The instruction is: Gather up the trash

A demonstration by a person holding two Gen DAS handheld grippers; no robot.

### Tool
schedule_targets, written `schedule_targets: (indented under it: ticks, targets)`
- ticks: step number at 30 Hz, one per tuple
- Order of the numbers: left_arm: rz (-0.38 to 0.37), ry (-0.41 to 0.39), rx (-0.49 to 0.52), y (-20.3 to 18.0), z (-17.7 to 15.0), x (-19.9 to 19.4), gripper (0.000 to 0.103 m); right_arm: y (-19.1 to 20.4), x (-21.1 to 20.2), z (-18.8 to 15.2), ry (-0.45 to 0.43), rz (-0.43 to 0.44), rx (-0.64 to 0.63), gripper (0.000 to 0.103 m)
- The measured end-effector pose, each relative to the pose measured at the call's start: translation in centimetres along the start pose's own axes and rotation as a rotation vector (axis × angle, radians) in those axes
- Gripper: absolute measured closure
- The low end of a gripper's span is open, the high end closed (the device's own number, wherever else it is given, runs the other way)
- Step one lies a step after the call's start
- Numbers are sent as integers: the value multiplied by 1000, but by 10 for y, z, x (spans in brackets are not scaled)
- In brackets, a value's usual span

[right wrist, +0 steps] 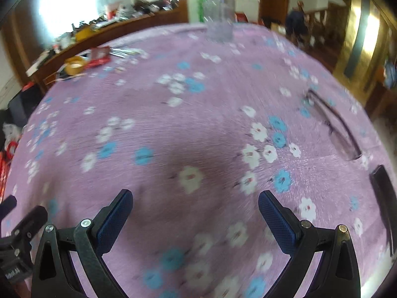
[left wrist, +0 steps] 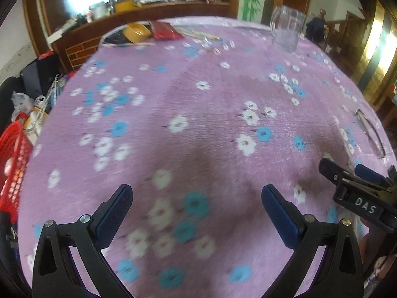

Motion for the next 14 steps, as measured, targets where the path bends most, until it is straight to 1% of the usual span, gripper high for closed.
schedule_targets:
  ticks: [1, 3, 6, 7, 10, 12, 14]
  targets:
    - [-8, 13, 0, -4, 3, 7, 0, -5, 5, 2, 9, 1, 14, 1]
    - [-12, 33, 2, -8, 6, 17, 0, -10, 8, 6, -5, -14, 15, 1]
    - [-15, 50, 16, -10, 6, 23, 0, -9, 11, 7, -6, -30, 11, 1]
    - [-4, 49, 30, -10, 7, 24, 0, -7, 12, 8, -9, -39, 4, 1]
    - [-11, 32, 38, -12, 7, 24, 0, 0, 17, 11, 6, -72, -31, 0]
    - [-12, 1, 38, -12, 7, 24, 0, 0, 19, 13, 8, -74, -32, 0]
    - [-12, 0, 35, -12, 9, 25, 0, 0, 19, 14, 9, -77, -30, 0]
Point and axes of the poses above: each gripper's, at about its wrist camera, not at the fingertips, and x roughly the way its jaws point, y to its left, z to its top, the point moved 2 cm from there along x, roughly the way its jaws point, and after that the axes turned 3 degrees about z, right-handed, at the moved point
